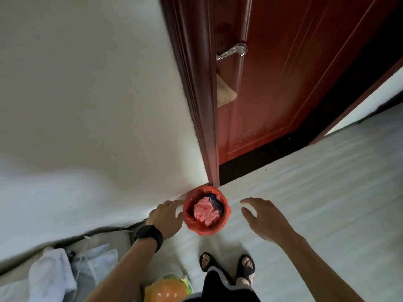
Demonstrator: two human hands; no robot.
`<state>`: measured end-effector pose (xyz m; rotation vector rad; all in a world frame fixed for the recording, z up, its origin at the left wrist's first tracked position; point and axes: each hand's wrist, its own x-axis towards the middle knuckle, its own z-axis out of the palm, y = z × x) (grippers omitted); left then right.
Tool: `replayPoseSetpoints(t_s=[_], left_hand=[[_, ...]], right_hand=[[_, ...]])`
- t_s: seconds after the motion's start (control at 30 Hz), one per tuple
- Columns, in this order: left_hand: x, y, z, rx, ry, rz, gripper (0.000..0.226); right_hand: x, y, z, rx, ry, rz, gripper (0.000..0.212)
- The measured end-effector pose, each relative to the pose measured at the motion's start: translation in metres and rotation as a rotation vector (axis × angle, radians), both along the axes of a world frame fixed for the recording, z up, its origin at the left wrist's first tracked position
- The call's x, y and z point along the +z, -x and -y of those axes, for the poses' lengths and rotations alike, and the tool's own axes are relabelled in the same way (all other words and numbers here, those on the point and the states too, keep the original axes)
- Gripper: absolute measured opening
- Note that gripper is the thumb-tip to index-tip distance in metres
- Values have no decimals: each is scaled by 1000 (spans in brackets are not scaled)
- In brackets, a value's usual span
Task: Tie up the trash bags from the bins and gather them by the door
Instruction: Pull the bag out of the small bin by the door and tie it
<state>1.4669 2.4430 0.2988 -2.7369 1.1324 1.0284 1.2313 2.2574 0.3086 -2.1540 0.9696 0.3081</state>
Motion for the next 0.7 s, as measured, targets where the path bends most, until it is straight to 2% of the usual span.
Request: replayPoseSetpoints(t_s=[0.33,0.5,0.7], left_hand=[[-107,-6,21,-235,-132,-66,49],[-203,-30,45,-501,-176,-76,56],[-301,-64,67,-728,-177,0,62]], right_hand=[[-138,-15,-15,-184,-170,-149,46],[-225,-34,-29,-448,-259,-200,46],[-334,-64,-46,-767,-410,-222,47]])
